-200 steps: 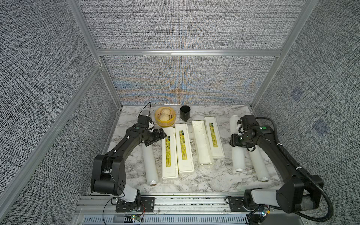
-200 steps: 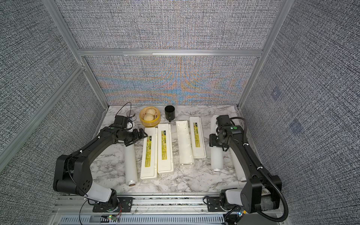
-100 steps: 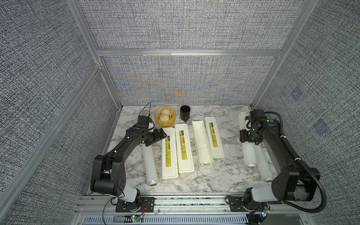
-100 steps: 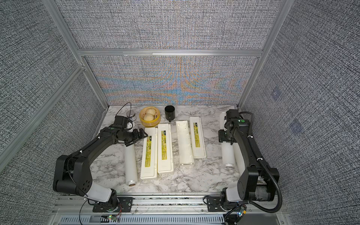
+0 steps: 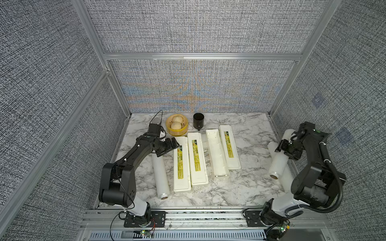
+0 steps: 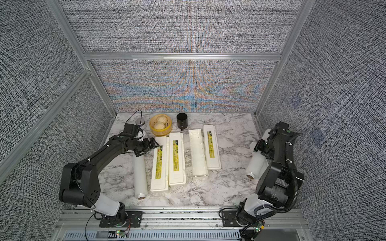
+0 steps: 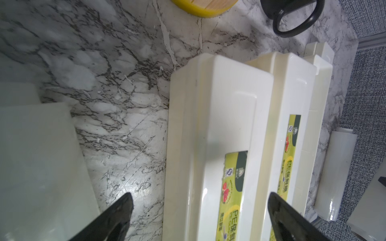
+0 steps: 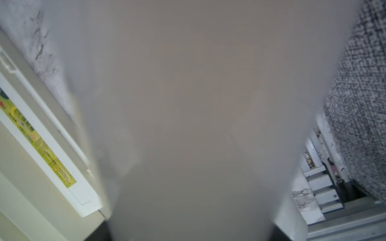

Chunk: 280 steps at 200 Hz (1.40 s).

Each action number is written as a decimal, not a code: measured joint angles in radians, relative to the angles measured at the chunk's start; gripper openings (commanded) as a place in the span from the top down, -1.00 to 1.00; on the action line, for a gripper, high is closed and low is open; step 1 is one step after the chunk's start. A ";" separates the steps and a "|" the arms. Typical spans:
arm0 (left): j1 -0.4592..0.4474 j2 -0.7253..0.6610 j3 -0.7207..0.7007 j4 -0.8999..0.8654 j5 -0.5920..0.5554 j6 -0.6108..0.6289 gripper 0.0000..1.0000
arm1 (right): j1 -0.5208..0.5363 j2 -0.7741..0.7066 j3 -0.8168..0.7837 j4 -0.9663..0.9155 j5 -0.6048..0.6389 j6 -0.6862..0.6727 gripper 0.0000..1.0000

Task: Put plastic wrap rolls into dispensers
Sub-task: Move the plastic wrap to the center of the board.

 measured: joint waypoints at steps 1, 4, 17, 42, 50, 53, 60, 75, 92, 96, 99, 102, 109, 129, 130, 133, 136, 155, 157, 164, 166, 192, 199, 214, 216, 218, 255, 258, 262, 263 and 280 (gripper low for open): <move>0.000 0.000 0.001 0.000 0.000 0.000 -0.99 | -0.002 0.000 -0.001 0.000 -0.002 0.003 0.11; 0.000 0.002 0.002 0.001 0.000 0.000 -0.99 | -0.010 0.002 -0.003 0.001 -0.009 0.012 0.12; 0.000 0.007 0.006 0.000 0.000 0.000 -1.00 | -0.030 0.013 -0.014 0.005 -0.047 0.037 0.16; 0.000 0.016 0.008 0.001 0.000 0.000 -1.00 | -0.069 0.044 -0.057 0.048 -0.177 0.087 0.30; 0.000 0.016 0.008 0.001 0.000 0.000 -1.00 | -0.084 0.057 -0.073 0.064 -0.209 0.109 0.35; 0.000 0.017 0.008 0.000 0.000 -0.001 -1.00 | -0.089 0.061 -0.079 0.071 -0.220 0.117 0.35; 0.000 0.016 0.010 -0.002 0.000 -0.001 -1.00 | -0.101 0.070 -0.097 0.088 -0.246 0.131 0.36; 0.000 0.013 0.013 -0.003 -0.003 -0.001 -1.00 | -0.119 0.079 -0.129 0.116 -0.285 0.150 0.37; 0.000 0.005 0.023 -0.019 -0.008 -0.001 -1.00 | -0.128 0.079 -0.152 0.154 -0.338 0.165 0.40; 0.000 0.003 0.027 -0.021 -0.012 -0.001 -1.00 | -0.128 0.079 -0.155 0.162 -0.348 0.167 0.41; 0.000 0.003 0.030 -0.021 -0.013 -0.001 -1.00 | -0.128 0.079 -0.159 0.169 -0.355 0.170 0.42; 0.000 0.003 0.033 -0.021 -0.015 0.000 -1.00 | -0.129 0.079 -0.163 0.178 -0.365 0.173 0.42; 0.000 0.003 0.038 -0.021 -0.022 0.000 -1.00 | -0.129 0.078 -0.172 0.193 -0.382 0.177 0.43; 0.000 0.003 0.047 -0.026 -0.030 0.000 -1.00 | -0.125 0.065 -0.206 0.238 -0.426 0.186 0.45; 0.000 0.003 0.047 -0.026 -0.030 0.000 -1.00 | -0.125 0.064 -0.208 0.239 -0.427 0.187 0.45; 0.000 0.003 0.048 -0.026 -0.030 0.000 -1.00 | -0.123 0.061 -0.213 0.243 -0.430 0.187 0.45; 0.000 0.003 0.048 -0.026 -0.031 0.000 -1.00 | -0.122 0.057 -0.219 0.248 -0.434 0.190 0.46; 0.000 0.006 0.053 -0.032 -0.031 0.000 -1.00 | -0.102 0.021 -0.268 0.283 -0.457 0.205 0.47; 0.000 0.007 0.055 -0.034 -0.031 0.000 -1.00 | -0.100 0.018 -0.272 0.285 -0.458 0.206 0.47; 0.000 0.007 0.057 -0.039 -0.031 0.000 -1.00 | -0.087 0.002 -0.289 0.289 -0.467 0.214 0.47; 0.000 0.007 0.058 -0.039 -0.031 0.000 -1.00 | -0.085 -0.002 -0.293 0.290 -0.469 0.215 0.47; 0.000 0.012 0.063 -0.042 -0.030 0.002 -1.00 | -0.037 -0.076 -0.338 0.261 -0.478 0.241 0.47; 0.000 0.013 0.063 -0.042 -0.030 0.002 -1.00 | -0.035 -0.095 -0.338 0.240 -0.475 0.247 0.47; 0.001 0.014 0.063 -0.043 -0.029 0.003 -1.00 | -0.037 -0.125 -0.321 0.204 -0.459 0.254 0.47; 0.001 0.014 0.063 -0.043 -0.029 0.003 -1.00 | -0.037 -0.128 -0.317 0.203 -0.456 0.254 0.47; 0.001 0.014 0.063 -0.043 -0.029 0.003 -1.00 | -0.037 -0.129 -0.314 0.201 -0.455 0.254 0.47; 0.000 0.017 0.052 -0.040 -0.026 0.002 -1.00 | -0.031 -0.146 -0.219 0.150 -0.430 0.198 0.45; 0.000 0.017 0.051 -0.040 -0.026 0.002 -1.00 | -0.031 -0.144 -0.212 0.144 -0.425 0.190 0.45; 0.000 0.017 0.050 -0.040 -0.026 0.002 -1.00 | -0.030 -0.141 -0.202 0.136 -0.415 0.177 0.45; 0.000 0.017 0.049 -0.039 -0.025 0.002 -1.00 | -0.029 -0.140 -0.200 0.135 -0.414 0.175 0.45; 0.000 0.017 0.047 -0.039 -0.022 -0.001 -1.00 | -0.006 -0.121 -0.166 0.107 -0.343 0.124 0.43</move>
